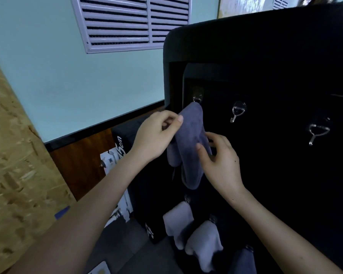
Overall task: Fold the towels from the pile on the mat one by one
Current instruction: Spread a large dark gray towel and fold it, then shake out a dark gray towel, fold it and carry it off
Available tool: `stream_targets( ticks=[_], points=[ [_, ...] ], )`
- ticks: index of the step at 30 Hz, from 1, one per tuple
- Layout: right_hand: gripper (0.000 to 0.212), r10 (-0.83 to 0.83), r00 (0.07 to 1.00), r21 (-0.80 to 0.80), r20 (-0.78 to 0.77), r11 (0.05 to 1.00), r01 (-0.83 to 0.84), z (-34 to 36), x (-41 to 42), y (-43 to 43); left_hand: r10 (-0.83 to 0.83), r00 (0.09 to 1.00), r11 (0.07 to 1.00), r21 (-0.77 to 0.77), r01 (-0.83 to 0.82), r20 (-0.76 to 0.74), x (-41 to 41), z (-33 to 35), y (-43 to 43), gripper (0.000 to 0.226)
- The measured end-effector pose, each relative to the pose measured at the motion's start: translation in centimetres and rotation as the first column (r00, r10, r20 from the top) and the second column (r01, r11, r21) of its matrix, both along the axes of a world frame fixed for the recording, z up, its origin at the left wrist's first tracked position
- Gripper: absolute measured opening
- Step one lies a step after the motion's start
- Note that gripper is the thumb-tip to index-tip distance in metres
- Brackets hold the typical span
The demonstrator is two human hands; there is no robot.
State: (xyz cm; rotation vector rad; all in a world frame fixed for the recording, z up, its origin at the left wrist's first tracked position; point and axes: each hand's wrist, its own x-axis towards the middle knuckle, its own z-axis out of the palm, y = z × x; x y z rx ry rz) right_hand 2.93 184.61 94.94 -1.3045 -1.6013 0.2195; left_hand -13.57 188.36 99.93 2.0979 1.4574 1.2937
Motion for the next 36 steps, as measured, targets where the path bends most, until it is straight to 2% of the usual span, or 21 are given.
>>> stream_targets(
  ticks=[2,5,10,15,19,23,28,33,36],
  points=[
    [0.039,-0.045,0.999,-0.029,0.0,0.999,0.045,-1.0,-0.2,-2.2,-0.051,0.999,0.998,0.044,0.051,-0.002,-0.6,-0.9,-2.2,0.018],
    [0.04,-0.109,0.994,-0.079,0.008,0.991,0.109,-3.1,-0.7,-6.0,-0.1,0.995,0.991,0.086,0.102,-0.028,-1.4,-2.3,-5.5,0.028],
    [0.038,-0.206,0.978,-0.195,0.017,0.959,0.206,-6.2,0.4,-12.9,-0.273,0.961,0.959,-0.062,0.275,0.037,-0.5,-5.4,-9.9,0.02],
    [0.036,-0.365,0.93,-0.308,0.055,0.879,0.363,-8.7,4.4,-19.2,-0.482,0.876,0.861,-0.176,0.478,0.021,4.2,-8.9,-13.0,0.023],
    [0.033,-0.528,0.845,-0.383,0.082,0.766,0.516,-11.1,8.7,-25.1,-0.634,0.773,0.747,-0.252,0.616,0.01,10.5,-11.3,-16.1,0.021],
    [0.032,-0.679,0.727,-0.482,0.106,0.604,0.635,-14.1,12.8,-32.2,-0.797,0.603,0.586,-0.298,0.753,-0.042,17.8,-14.2,-20.5,0.02],
    [0.032,-0.816,0.552,-0.653,0.169,0.327,0.683,-18.7,17.6,-44.5,-0.96,0.234,0.279,-0.411,0.868,-0.157,28.8,-18.0,-29.6,0.024],
    [0.035,-0.905,0.358,-0.784,0.229,0.047,0.619,-22.5,20.8,-57.3,-0.964,-0.141,-0.008,-0.502,0.865,-0.227,38.4,-21.3,-39.8,0.028],
    [0.036,-0.948,0.219,-0.814,0.231,-0.065,0.577,-24.0,22.7,-64.1,-0.921,-0.294,-0.114,-0.545,0.831,-0.257,43.4,-22.3,-45.4,0.033]
  ],
)
